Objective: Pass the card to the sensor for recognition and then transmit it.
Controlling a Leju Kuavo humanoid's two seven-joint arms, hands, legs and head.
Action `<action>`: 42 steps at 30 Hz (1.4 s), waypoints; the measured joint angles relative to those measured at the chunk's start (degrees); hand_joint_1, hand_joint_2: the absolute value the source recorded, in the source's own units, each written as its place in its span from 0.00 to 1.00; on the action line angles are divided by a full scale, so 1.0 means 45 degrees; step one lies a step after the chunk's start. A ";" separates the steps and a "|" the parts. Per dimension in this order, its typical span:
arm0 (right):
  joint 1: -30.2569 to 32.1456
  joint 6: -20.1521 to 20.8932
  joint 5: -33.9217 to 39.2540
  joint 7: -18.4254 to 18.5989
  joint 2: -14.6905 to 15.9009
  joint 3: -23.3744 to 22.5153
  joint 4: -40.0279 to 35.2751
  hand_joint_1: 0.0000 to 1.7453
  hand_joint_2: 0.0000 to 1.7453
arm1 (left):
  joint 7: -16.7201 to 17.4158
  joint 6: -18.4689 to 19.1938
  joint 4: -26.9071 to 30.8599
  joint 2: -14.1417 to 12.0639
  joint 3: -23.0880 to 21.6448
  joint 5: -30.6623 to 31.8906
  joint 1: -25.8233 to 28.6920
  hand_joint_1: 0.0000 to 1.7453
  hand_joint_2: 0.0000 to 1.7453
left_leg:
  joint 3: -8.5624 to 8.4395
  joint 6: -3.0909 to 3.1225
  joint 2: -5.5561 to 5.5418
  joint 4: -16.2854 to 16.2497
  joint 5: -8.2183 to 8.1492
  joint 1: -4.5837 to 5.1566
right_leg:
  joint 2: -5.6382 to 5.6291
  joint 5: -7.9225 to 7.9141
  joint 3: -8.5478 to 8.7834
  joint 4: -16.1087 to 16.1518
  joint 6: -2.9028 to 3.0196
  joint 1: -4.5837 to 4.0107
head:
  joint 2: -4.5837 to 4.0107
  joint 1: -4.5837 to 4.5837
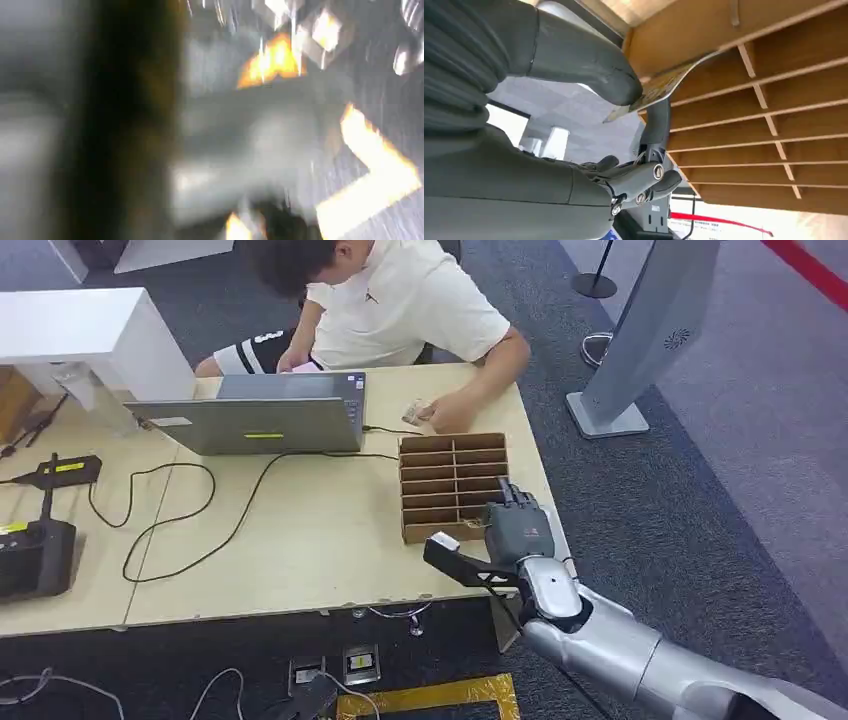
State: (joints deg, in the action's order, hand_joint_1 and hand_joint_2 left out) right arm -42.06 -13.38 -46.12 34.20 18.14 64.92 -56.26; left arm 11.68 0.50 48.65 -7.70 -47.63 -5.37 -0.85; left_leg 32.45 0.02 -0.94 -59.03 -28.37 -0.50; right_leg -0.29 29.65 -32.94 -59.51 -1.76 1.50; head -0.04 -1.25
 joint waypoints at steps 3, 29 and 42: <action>-0.0174 -0.0029 0.0101 -0.0116 -0.0228 -0.0005 0.0121 1.00 1.00 | 0.0533 0.0005 0.0136 -0.0577 -0.0771 -0.0852 -0.0648 0.00 0.00 | -0.0006 -0.0007 -0.0001 0.0001 0.0005 -0.0015 | 0.0002 -0.0001 0.0010 -0.0004 0.0001 -0.0012 | 0.0000 -0.0005; -0.0652 -0.0986 -0.0112 0.0263 -0.0583 -0.0107 0.0418 1.00 1.00 | 0.0747 0.0000 0.0743 -0.1534 -0.2530 -0.0614 -0.1230 0.00 0.00 | -0.0004 -0.0014 0.0004 -0.0001 0.0008 -0.0016 | -0.0010 -0.0003 0.0006 0.0002 0.0003 -0.0012 | 0.0000 -0.0005; -0.2838 -0.1068 -0.0836 0.0617 0.0301 -0.1001 -0.1574 1.00 1.00 | 0.0416 0.0000 0.0733 -0.1554 -0.2579 -0.0435 -0.1237 0.00 0.00 | -0.0008 -0.0014 0.0012 -0.0004 0.0008 -0.0015 | -0.0024 -0.0007 0.0001 0.0003 0.0003 -0.0012 | 0.0000 -0.0010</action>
State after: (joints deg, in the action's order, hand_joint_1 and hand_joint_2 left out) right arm -54.84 -18.18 -49.88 36.98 19.50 60.41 -63.34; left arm 13.55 0.50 51.95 -14.69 -59.23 -7.32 -6.42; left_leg 32.42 -0.04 -0.89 -59.05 -28.33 -0.57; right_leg -0.40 29.62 -32.93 -59.49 -1.74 1.45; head -0.04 -1.29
